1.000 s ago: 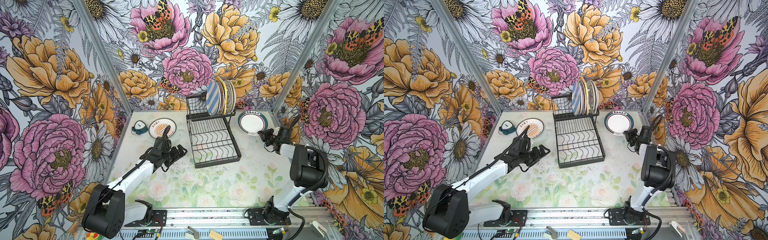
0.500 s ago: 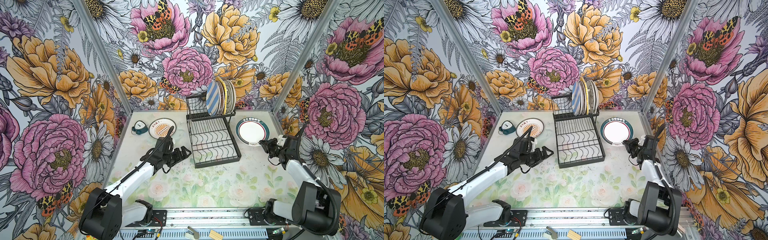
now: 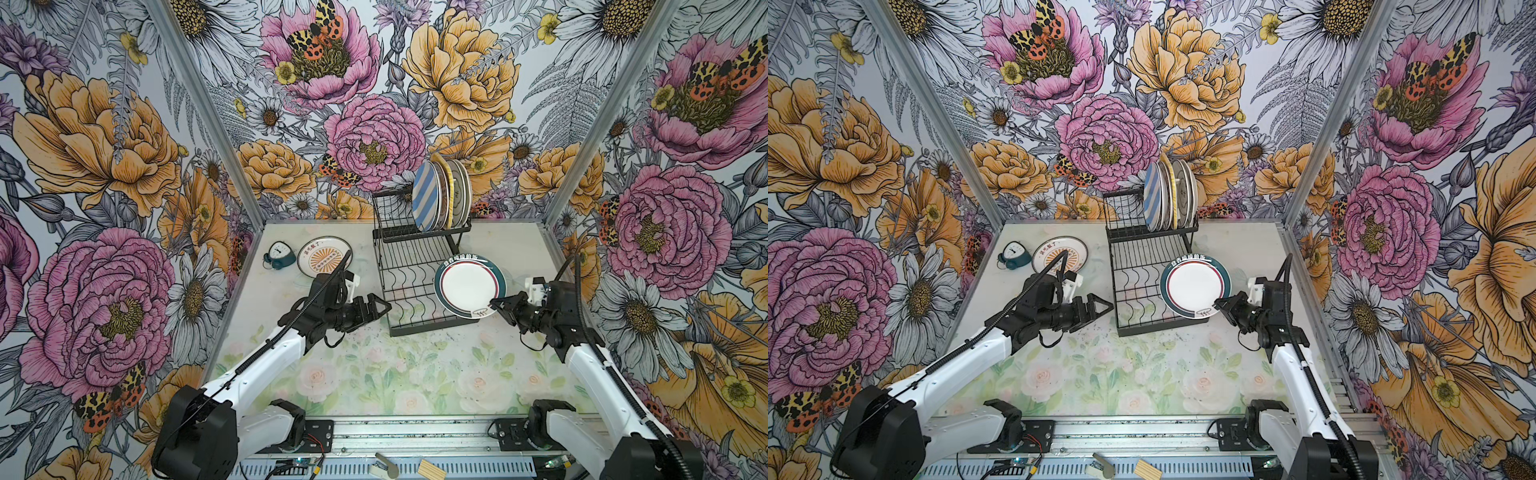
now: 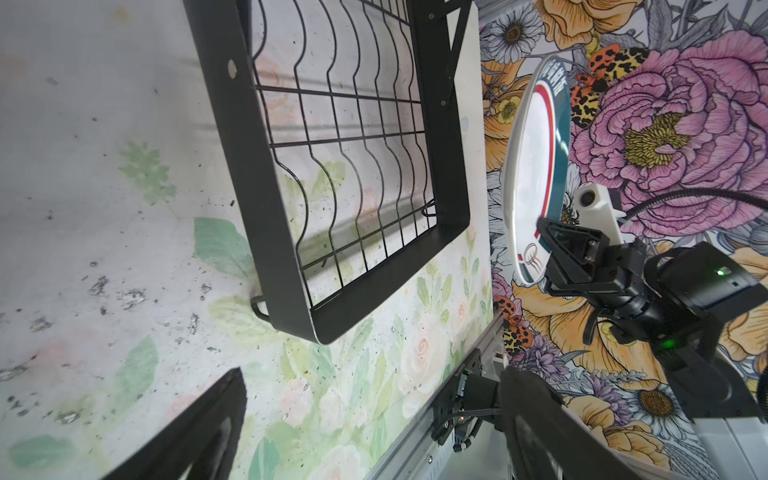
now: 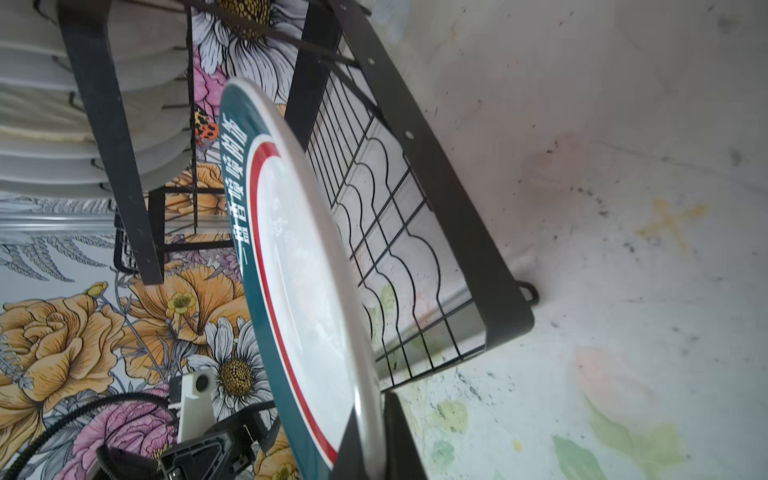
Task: Load the plates into the dish rack
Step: 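Lift the green-rimmed plate toward the left gripper over the rack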
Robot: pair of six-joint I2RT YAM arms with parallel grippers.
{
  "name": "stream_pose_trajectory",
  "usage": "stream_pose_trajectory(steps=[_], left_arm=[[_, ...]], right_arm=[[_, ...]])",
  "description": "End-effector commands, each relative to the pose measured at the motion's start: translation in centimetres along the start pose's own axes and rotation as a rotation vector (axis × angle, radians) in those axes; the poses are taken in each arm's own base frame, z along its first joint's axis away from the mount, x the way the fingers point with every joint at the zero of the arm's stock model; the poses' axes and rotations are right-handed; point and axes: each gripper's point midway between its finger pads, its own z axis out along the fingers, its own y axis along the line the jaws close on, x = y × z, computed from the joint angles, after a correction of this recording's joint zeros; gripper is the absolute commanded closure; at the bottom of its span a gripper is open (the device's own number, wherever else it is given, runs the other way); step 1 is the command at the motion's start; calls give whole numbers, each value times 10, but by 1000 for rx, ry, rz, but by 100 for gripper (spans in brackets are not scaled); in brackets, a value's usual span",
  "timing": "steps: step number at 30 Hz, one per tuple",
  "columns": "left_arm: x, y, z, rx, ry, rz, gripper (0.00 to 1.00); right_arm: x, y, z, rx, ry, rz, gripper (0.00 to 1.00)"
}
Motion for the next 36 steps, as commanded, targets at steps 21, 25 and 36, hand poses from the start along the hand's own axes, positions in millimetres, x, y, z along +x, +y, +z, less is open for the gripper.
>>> stream_pose_trajectory(steps=[21,25,36], left_arm=[[-10,-66,-1,259,-8,123,50],[-10,-66,0,262,-6,119,62],[-12,-70,2,283,-14,102,93]], right_arm=[[79,105,34,-145,269,-397,100],[83,112,36,-159,286,-421,100],[96,123,36,-216,360,-470,100]])
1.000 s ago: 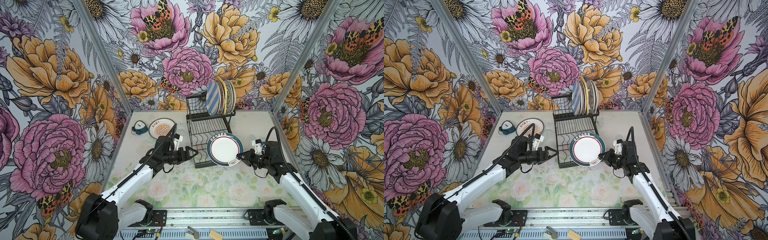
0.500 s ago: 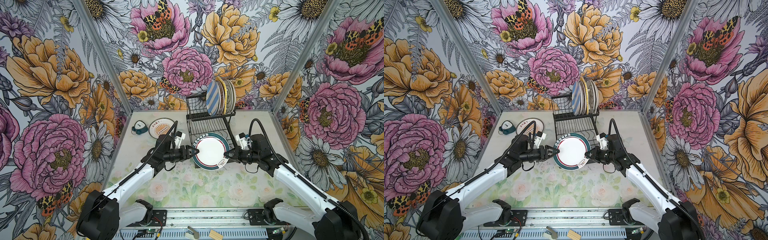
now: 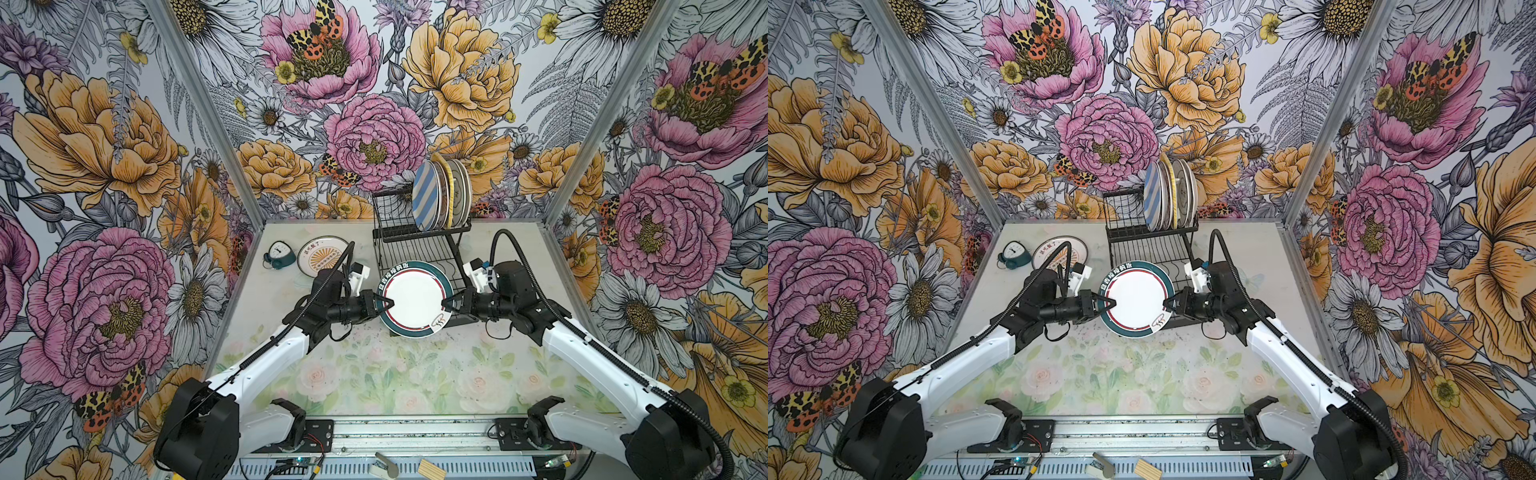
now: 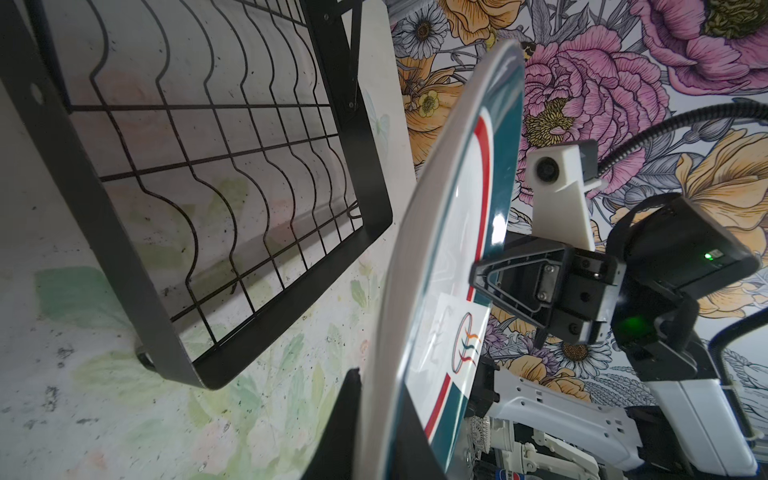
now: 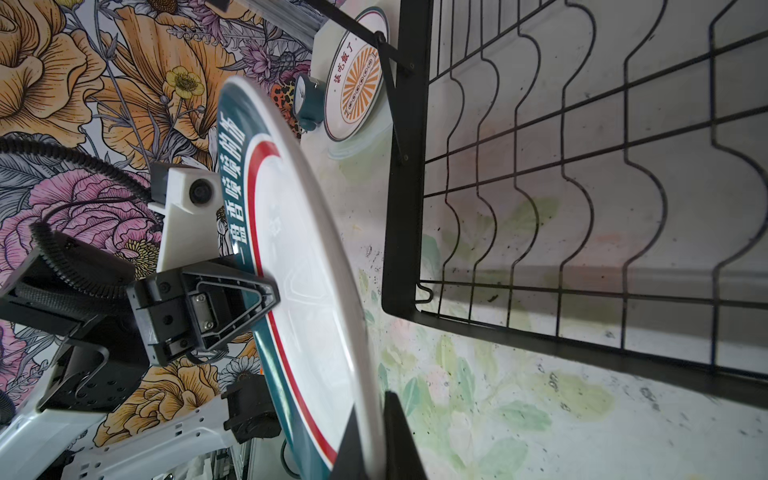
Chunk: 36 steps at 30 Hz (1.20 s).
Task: Load the plates into the dish rack
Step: 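Lift the green-rimmed plate toward the left gripper over the rack, then carry the upright green-rimmed plate to the rack's far slots with the right gripper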
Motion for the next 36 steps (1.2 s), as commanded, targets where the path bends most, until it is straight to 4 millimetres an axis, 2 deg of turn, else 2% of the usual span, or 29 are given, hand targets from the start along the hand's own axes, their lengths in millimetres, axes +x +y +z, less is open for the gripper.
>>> stream_pose_trajectory(steps=[1,3,6,8,12,18,24,26,27,31,34,36], left_arm=[[-6,-25,2,86,-12,74,96],[-5,-26,3,95,-7,71,100],[-2,-29,3,111,11,71,100],[1,-29,4,119,27,67,100],[7,-29,5,133,57,60,100],[11,-28,5,135,67,52,100],[13,-25,5,126,70,43,100],[12,-23,6,119,68,41,100],[11,-22,5,115,63,42,97],[3,-16,-2,73,31,47,42],[-8,-8,-15,13,-26,56,19],[-16,-1,-24,-39,-68,62,10]], right_arm=[[-1,31,0,-100,24,-104,100],[-2,36,0,-123,35,-123,87],[-1,45,0,-160,59,-153,75],[-2,51,0,-186,73,-173,71],[-7,60,0,-219,83,-198,71],[-20,65,-3,-237,47,-204,77],[-26,73,-4,-271,30,-210,98],[-27,75,-5,-273,26,-213,100],[-28,75,-5,-272,25,-212,100],[-34,75,-8,-244,-17,-215,100],[-46,72,-15,-179,-88,-214,100],[-52,69,-19,-100,-133,-225,100]])
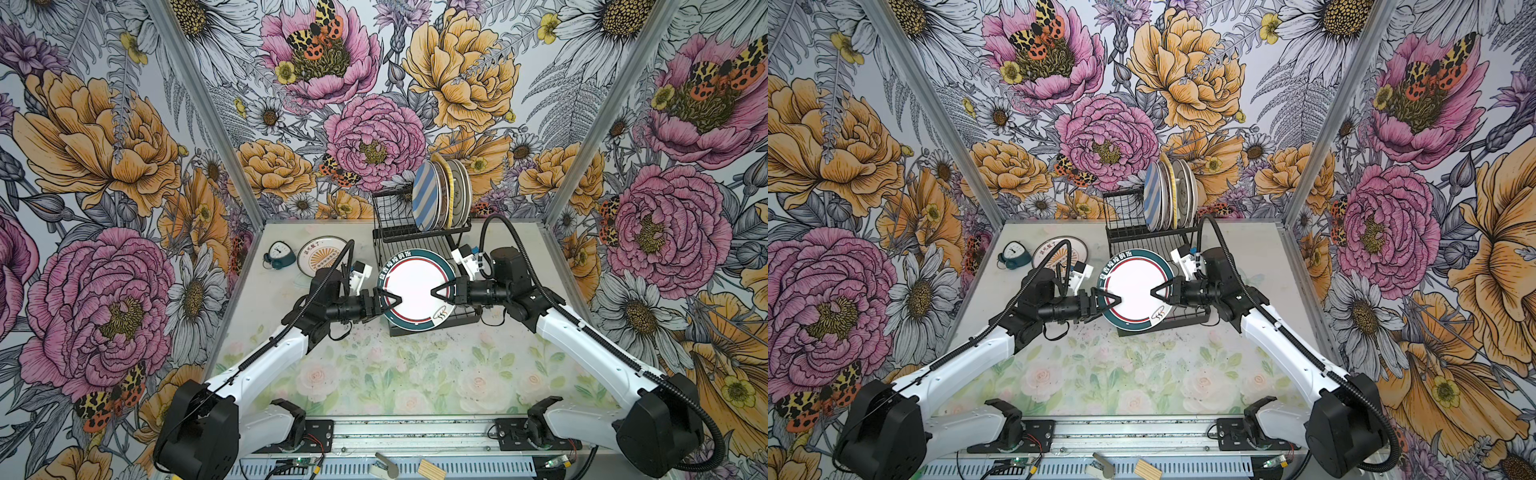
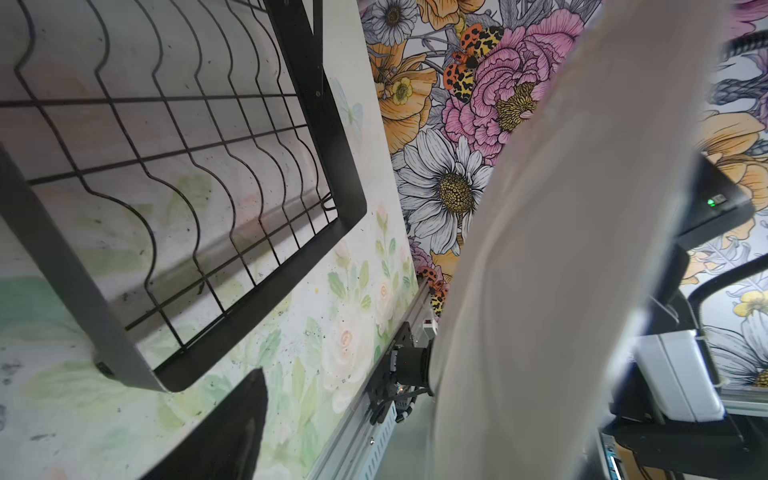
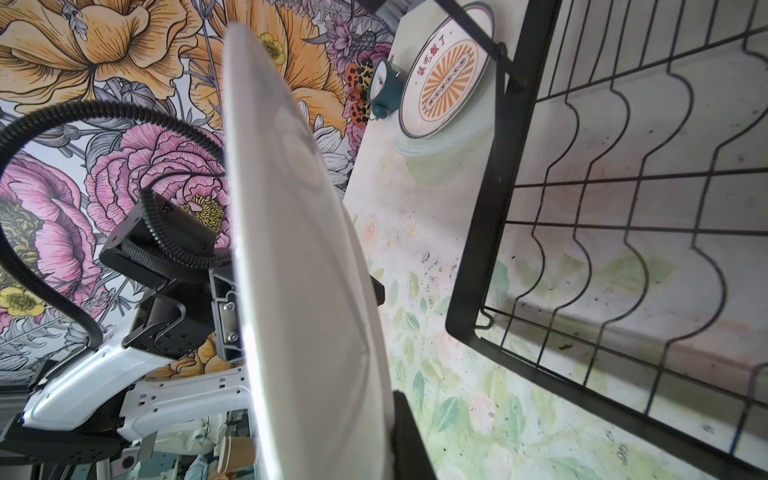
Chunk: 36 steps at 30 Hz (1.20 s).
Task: Load the plates into the dish rack
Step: 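Carry the upright green-rimmed plate to the rack's far slots with the right gripper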
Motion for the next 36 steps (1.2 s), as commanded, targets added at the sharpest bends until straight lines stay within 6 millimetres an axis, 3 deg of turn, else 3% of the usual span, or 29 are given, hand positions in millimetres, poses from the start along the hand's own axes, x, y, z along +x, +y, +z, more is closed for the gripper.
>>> stream_pose_trajectory(steps=[1,6,13,23,31,36], left_arm=[[-15,6,-20,-95,-83,51,8],[-29,16,-43,-196,-176,75,1],[-33,28,-55,-261,-237,79,1],[-28,37,-62,-283,-268,66,1],[-25,45,-66,-295,-276,50,1],[-25,50,-67,-303,-281,41,1]], right_arm=[[-36,22,-22,87,-161,-113,100],[-58,29,-39,302,-259,-189,100],[-104,62,-58,540,-399,-293,100],[-177,102,-57,800,-614,-441,100],[-217,105,-53,966,-729,-496,100],[-234,101,-37,1038,-742,-539,100]])
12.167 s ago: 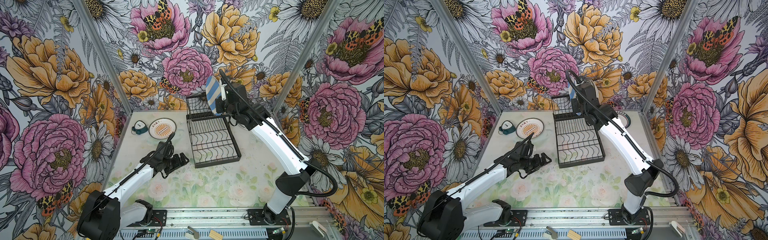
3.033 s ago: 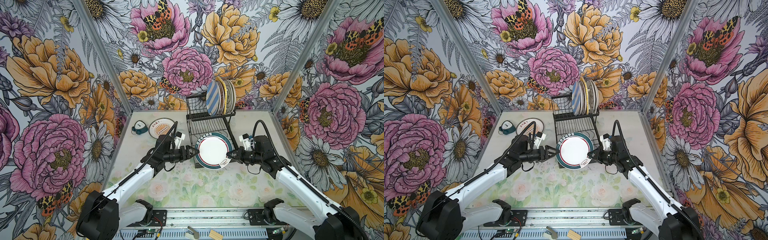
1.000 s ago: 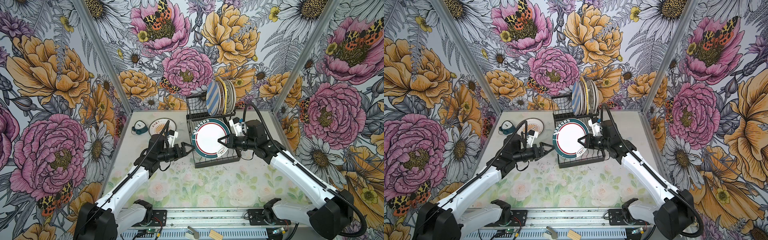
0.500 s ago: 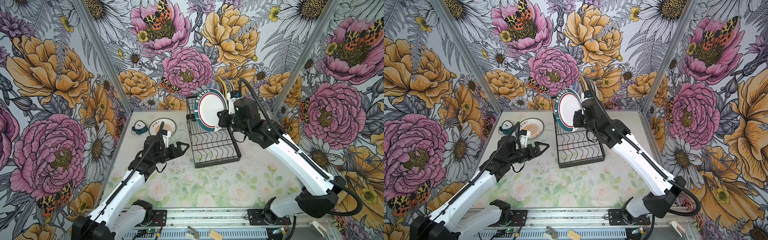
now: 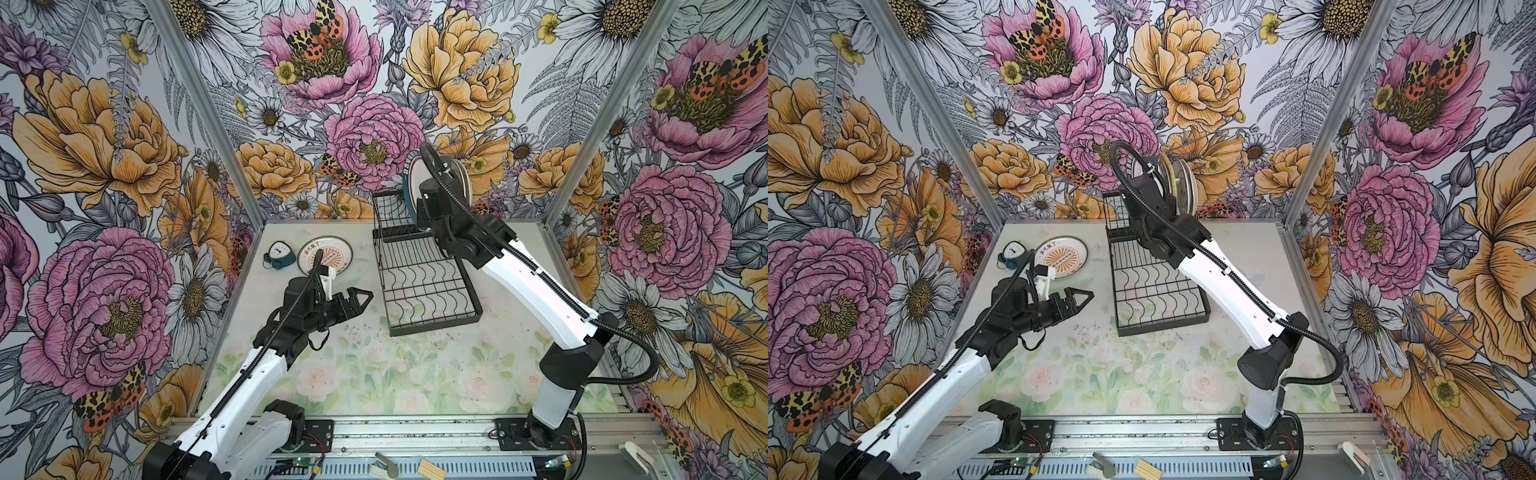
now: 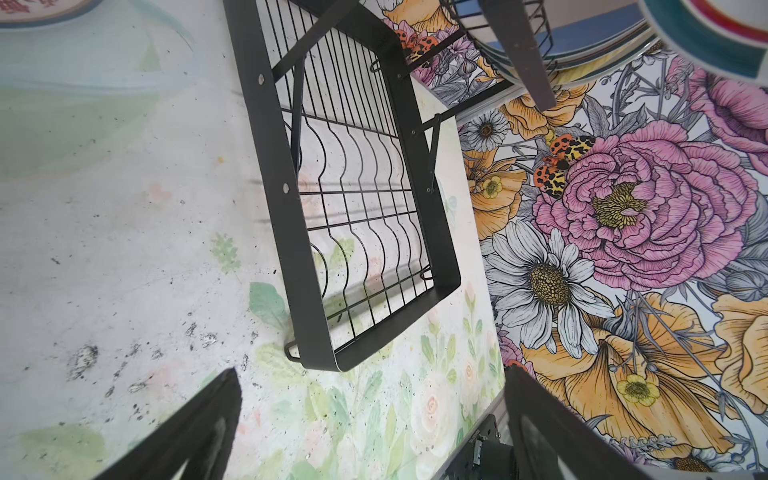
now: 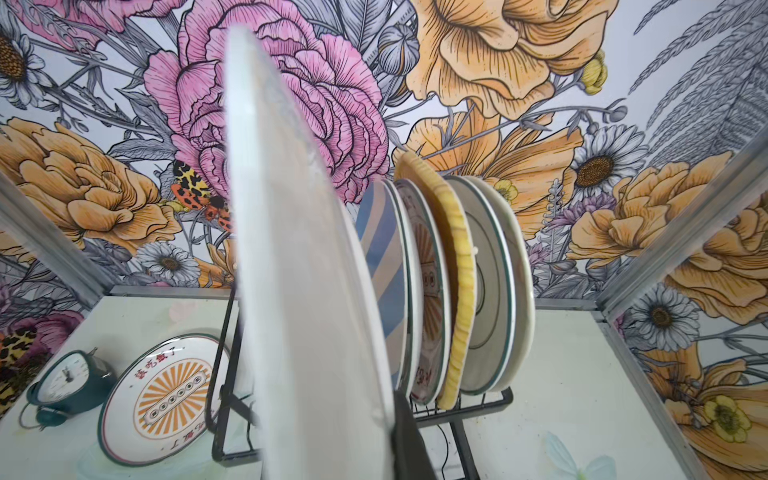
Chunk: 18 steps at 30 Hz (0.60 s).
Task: Load the plates into the dish rack
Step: 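Lower the green-rimmed plate into a slot beside the other plates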
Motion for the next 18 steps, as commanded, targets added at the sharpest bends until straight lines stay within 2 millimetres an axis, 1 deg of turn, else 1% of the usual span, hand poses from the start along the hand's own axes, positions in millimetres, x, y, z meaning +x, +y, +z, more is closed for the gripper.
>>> stream_pose_trajectory(steps=[1,6,11,18], left_arm=[[-2,7,-2,-20,-20,11,1],[-4,10,0,-23,-20,7,1],[-5,12,1,-25,-21,2,1],[-4,15,0,-29,-23,-8,1]], right_arm=[[-28,-7,3,85,-90,-1,100],[-24,1,26,109,-83,-34,100],[-14,6,47,120,-63,-51,100],[-1,6,65,141,-39,-60,100]])
